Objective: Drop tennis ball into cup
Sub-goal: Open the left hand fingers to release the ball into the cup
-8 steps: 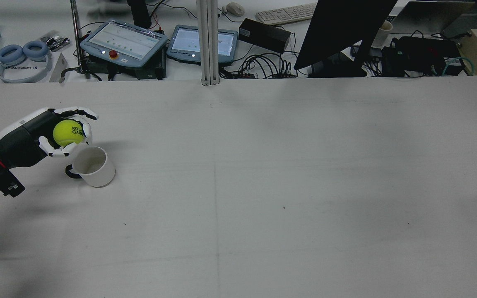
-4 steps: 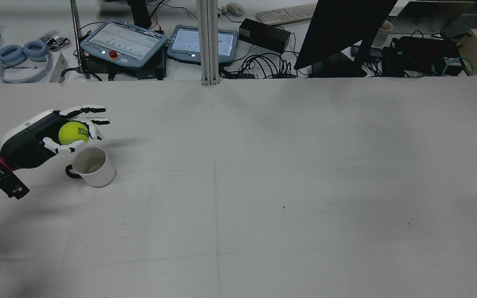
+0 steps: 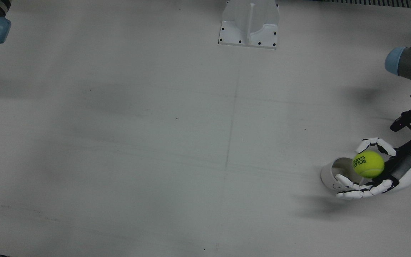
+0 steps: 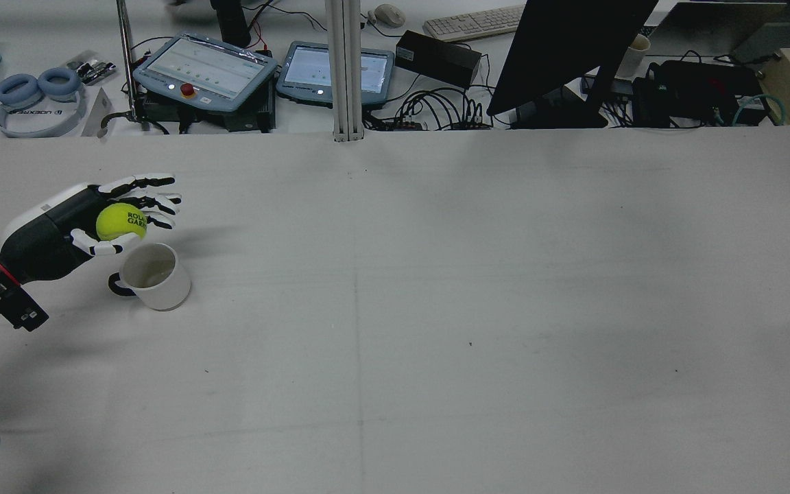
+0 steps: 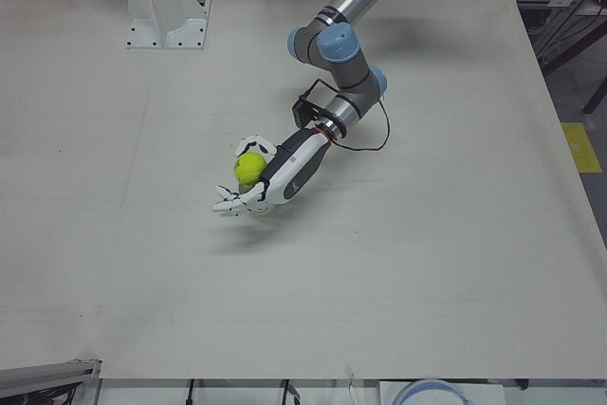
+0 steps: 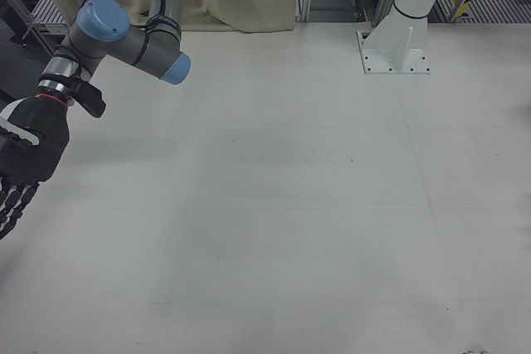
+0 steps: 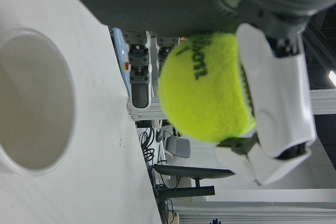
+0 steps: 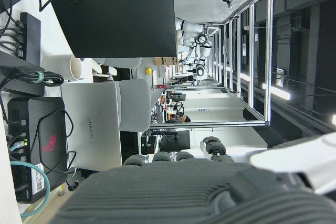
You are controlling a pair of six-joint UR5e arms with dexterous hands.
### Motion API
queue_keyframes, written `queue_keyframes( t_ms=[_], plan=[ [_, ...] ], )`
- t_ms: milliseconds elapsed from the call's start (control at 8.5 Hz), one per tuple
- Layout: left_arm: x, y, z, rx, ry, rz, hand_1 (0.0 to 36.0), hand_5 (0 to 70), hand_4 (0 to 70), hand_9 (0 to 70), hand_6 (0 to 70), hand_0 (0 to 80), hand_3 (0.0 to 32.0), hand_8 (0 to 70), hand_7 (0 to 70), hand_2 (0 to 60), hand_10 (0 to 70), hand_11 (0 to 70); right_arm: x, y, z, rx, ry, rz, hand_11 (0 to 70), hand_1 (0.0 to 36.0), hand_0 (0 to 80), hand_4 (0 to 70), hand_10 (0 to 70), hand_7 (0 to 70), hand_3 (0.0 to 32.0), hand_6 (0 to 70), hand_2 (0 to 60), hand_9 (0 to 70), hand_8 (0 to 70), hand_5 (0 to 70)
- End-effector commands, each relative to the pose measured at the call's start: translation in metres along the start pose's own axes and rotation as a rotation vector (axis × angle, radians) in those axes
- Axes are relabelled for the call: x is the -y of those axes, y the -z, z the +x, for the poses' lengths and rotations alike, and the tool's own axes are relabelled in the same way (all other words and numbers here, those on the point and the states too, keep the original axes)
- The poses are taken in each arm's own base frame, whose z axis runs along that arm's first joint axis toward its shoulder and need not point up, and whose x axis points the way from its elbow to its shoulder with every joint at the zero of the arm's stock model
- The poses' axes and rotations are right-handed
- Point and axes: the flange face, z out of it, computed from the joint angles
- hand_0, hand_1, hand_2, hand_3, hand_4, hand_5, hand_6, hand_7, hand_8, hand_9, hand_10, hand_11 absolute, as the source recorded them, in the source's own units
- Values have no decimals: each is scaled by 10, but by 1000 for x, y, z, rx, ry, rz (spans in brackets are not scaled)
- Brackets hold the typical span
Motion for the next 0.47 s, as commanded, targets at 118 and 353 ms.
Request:
queue_keyframes(
  t_ms=[118, 353],
  plan=[
    [0, -1, 0, -1, 1, -9, 299, 158, 161, 190, 380, 555, 0, 181, 271, 491, 218, 340, 0, 0, 0, 0, 0, 0, 0, 0, 0, 0, 0, 0, 0, 0, 0, 0, 0, 0],
    [2, 1, -1, 10, 1, 0, 258, 154, 153, 180, 415, 520, 0, 183, 251, 474, 212, 328, 1, 0, 0, 0, 0, 1, 0, 0, 0, 0, 0, 0, 0, 0, 0, 0, 0, 0]
  ],
)
